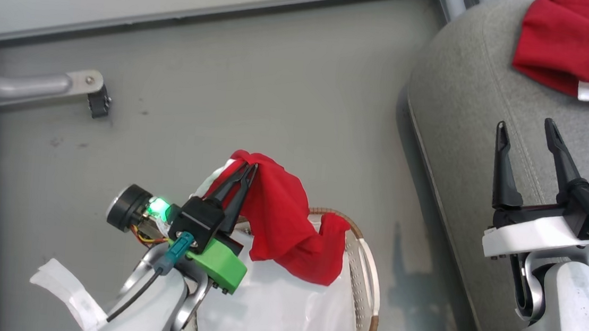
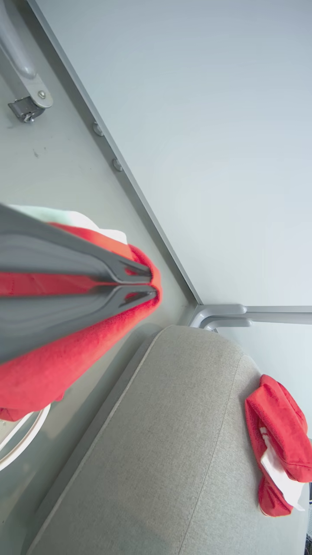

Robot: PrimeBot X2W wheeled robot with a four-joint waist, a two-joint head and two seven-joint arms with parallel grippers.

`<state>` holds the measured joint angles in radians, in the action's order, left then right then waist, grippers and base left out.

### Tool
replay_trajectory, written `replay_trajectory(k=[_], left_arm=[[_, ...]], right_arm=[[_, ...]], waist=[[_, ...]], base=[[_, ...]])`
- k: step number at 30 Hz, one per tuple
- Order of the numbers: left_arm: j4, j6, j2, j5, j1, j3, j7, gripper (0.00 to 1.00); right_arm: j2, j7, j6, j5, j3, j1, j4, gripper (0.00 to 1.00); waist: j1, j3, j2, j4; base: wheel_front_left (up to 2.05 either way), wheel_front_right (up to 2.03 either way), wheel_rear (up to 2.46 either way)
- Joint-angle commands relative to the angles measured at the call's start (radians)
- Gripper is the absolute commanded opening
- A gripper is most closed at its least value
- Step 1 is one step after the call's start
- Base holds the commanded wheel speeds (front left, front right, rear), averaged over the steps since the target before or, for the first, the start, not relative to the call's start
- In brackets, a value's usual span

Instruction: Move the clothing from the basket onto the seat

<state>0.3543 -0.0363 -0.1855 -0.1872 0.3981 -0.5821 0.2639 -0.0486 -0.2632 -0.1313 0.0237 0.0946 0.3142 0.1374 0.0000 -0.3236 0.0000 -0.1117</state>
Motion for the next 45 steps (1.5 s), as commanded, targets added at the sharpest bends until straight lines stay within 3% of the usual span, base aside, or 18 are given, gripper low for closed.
replay_trajectory(k=[1,10,21,36,45], left_arm=[[-0.015,-0.008,-0.017,0.009,0.008,0.006,0.001,0.00],[-0.082,-0.046,-0.087,0.055,0.142,0.005,-0.011,0.00],[-0.128,-0.083,-0.141,0.030,0.348,-0.004,-0.111,0.00],[-0.138,-0.093,-0.113,-0.033,0.466,-0.054,-0.182,0.00],[-0.138,-0.093,-0.063,-0.048,0.516,-0.107,-0.183,0.00]], right_arm=[[-0.004,-0.002,0.001,-0.004,-0.004,-0.019,0.003,1.00],[-0.003,-0.002,0.001,0.003,-0.070,-0.043,0.025,1.00],[-0.003,-0.002,0.001,0.005,-0.189,-0.055,0.057,1.00],[-0.003,-0.002,0.001,0.073,-0.451,-0.029,-0.020,1.00],[-0.004,-0.002,0.001,0.059,-0.557,0.120,0.108,1.00]], waist=[[0.0000,0.081,0.0000,0.034],[0.0000,0.165,0.0000,0.030],[0.0000,0.230,0.0000,0.022],[0.0000,0.292,0.0000,0.033],[0.0000,0.277,0.0000,0.082]], base=[[0.00,0.00,0.00],[0.00,0.00,0.00],[0.00,0.00,0.00],[0.00,0.00,0.00],[0.00,0.00,0.00]])
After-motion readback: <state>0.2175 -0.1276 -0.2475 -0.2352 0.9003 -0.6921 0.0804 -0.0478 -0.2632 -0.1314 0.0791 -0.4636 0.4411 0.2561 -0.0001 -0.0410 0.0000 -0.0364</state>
